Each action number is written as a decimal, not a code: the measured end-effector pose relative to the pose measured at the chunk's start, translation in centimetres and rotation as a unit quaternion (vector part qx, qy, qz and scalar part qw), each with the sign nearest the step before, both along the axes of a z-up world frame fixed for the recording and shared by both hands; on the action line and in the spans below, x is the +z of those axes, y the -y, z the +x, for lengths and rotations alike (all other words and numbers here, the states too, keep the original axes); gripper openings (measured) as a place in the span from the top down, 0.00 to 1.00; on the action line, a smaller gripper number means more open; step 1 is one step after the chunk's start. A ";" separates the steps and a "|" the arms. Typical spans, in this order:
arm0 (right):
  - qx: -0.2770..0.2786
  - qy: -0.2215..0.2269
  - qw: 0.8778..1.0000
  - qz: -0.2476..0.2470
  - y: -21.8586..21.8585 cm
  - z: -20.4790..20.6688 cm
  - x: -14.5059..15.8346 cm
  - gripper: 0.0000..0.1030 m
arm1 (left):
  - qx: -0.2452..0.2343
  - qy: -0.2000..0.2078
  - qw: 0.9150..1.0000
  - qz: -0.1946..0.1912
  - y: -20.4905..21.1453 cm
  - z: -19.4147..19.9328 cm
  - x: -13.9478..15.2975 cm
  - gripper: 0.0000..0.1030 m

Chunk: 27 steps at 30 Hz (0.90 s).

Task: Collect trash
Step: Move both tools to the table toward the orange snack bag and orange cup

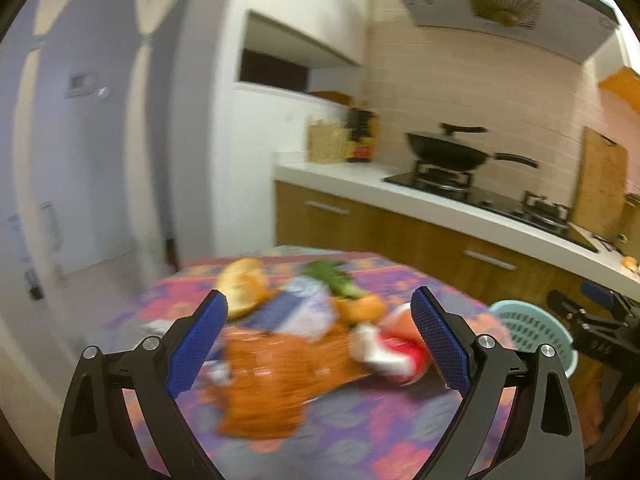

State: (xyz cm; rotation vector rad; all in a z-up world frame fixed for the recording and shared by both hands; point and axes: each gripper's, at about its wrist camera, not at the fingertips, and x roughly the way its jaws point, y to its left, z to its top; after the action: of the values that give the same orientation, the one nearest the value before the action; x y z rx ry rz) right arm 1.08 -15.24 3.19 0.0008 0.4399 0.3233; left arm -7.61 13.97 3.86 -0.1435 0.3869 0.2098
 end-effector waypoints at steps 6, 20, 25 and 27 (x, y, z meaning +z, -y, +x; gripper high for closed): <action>0.076 -0.036 0.996 -0.006 -4.2 1.6 -0.6 0.08 | 0.029 -0.051 0.998 -0.036 -4.7 -0.7 -2.4 0.12; 0.128 -0.048 0.989 -0.060 -10.2 2.1 -4.2 0.08 | 0.012 -0.122 0.989 -0.084 -4.7 1.5 -8.3 0.21; 0.132 -0.048 0.987 -0.071 -11.0 2.1 -5.2 0.08 | 0.006 -0.132 0.987 -0.092 -4.3 2.1 -8.9 0.28; 0.136 -0.046 0.987 -0.075 -11.2 2.0 -5.4 0.08 | 0.004 -0.132 0.987 -0.092 -4.2 2.2 -8.9 0.29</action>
State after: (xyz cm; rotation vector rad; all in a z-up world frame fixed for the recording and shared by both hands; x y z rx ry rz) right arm 3.07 -4.05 -2.18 -0.1929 0.5561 0.5604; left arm -5.46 18.12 -5.06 -0.3002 0.6691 0.2006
